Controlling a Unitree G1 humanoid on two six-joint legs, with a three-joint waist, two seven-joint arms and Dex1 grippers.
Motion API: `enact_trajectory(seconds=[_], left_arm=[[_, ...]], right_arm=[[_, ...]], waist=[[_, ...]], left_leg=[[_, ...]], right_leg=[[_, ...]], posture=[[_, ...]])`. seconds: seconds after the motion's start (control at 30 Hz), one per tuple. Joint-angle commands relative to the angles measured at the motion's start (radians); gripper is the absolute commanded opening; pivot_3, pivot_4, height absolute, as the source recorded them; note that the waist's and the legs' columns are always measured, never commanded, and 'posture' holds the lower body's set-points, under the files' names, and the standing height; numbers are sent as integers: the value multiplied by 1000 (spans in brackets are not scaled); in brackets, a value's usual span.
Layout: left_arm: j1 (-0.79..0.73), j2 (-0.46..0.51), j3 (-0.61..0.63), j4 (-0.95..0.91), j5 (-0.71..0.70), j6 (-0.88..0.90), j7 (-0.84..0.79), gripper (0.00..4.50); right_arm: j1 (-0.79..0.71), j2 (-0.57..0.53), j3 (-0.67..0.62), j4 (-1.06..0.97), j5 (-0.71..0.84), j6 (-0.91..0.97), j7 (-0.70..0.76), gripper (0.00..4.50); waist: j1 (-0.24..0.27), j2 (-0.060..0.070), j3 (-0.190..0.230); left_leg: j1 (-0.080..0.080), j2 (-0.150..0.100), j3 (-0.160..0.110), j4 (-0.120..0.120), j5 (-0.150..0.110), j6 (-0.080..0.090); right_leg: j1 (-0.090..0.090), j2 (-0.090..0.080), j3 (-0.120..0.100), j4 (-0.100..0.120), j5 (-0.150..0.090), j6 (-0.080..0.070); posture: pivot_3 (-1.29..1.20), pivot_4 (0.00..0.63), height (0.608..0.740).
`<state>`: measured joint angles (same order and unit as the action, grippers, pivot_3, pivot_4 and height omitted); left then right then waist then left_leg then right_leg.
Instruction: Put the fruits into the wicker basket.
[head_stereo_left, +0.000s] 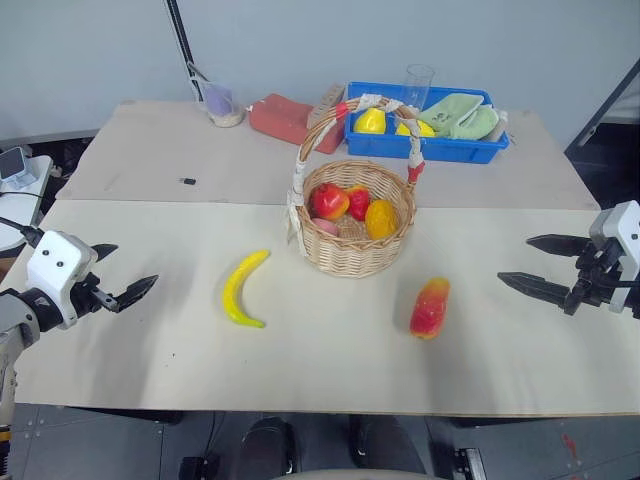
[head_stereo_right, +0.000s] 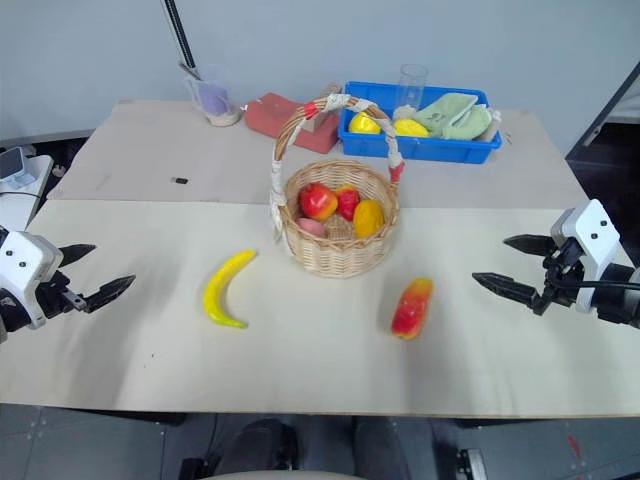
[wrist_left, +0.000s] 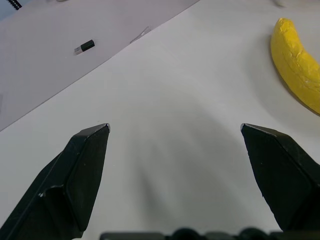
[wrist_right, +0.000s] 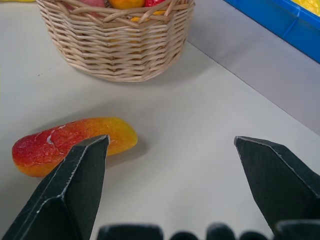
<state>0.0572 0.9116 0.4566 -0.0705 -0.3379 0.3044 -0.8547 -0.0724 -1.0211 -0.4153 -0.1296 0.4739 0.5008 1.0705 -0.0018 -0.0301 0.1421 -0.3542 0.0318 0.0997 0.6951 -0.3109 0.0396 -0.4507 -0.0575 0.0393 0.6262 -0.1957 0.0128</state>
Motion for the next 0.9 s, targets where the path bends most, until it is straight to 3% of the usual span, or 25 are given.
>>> enact_trajectory(seconds=[0.03,0.53,0.7,0.9], left_arm=[[-15,16,43,-23,-6,12,15,4500],[-50,-6,73,-5,-41,5,28,4500],[-18,-44,45,-119,-106,140,46,4500],[5,-121,-3,-280,-168,313,136,4500]], right_arm=[[-1,-6,-27,-24,9,-17,3,4449],[-29,-2,-9,-26,18,-14,-2,4449],[-39,-1,-7,-66,44,2,10,4449],[-64,-25,12,-261,197,121,47,4449]], waist=[[0,0,0],[0,0,0],[-1,0,0],[-1,0,0]], left_leg=[[0,0,0,0,0,0],[0,0,0,0,0,0],[0,0,0,0,0,0],[0,0,-1,0,0,0]], right_leg=[[0,0,0,0,0,0],[0,0,0,0,0,0],[0,0,0,0,0,0],[0,0,0,1,0,0]], posture=[[0,150,703],[0,150,703],[0,150,703],[0,150,703]])
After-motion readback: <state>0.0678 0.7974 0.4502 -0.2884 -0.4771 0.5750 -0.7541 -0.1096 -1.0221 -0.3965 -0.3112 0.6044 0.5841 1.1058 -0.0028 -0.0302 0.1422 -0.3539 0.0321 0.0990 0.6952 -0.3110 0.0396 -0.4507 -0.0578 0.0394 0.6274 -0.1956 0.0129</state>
